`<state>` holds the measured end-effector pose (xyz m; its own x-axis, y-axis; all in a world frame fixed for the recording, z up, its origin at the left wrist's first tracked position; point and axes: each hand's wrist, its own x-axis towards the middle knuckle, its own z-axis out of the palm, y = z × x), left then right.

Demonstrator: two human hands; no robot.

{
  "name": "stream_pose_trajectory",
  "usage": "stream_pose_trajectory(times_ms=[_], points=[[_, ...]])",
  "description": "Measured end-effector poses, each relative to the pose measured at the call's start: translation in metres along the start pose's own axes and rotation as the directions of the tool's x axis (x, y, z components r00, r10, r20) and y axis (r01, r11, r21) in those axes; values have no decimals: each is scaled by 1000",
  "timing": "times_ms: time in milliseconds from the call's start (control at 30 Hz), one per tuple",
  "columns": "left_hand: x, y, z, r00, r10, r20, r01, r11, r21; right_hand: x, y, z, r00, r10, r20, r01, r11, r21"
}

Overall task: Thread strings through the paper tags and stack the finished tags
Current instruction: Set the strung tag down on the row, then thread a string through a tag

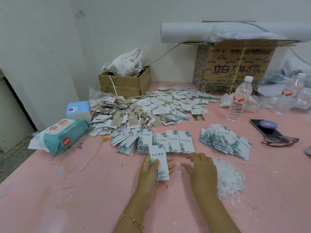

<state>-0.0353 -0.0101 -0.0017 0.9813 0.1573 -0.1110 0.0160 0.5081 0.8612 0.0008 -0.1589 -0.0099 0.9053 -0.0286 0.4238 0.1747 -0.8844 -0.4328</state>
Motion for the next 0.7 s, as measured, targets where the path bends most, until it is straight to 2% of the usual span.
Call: stream_pose_trajectory(times_ms=[33, 100, 267, 433, 600, 700], points=[[0, -1, 0, 1000, 6, 6, -6, 1000, 19, 0, 2, 3, 995, 50, 83, -49, 999, -17], [0, -2, -2, 1000, 11, 22, -12, 998, 63, -1, 4, 7, 986, 84, 145, -88, 996, 24], [-2, -3, -2, 998, 58, 21, -60, 991, 120, 1, 3, 6, 988, 64, 142, -79, 991, 104], [1, -2, -5, 970, 241, 23, -240, 948, 209, 1, 0, 5, 980, 17, 199, -27, 998, 51], [-1, -3, -4, 960, 278, 30, -275, 917, 291, 1, 0, 6, 984, -25, 176, 11, 997, 82], [2, -5, -4, 950, 313, -8, -293, 898, 327, 2, -1, 5, 995, -53, 88, 34, 978, 204]])
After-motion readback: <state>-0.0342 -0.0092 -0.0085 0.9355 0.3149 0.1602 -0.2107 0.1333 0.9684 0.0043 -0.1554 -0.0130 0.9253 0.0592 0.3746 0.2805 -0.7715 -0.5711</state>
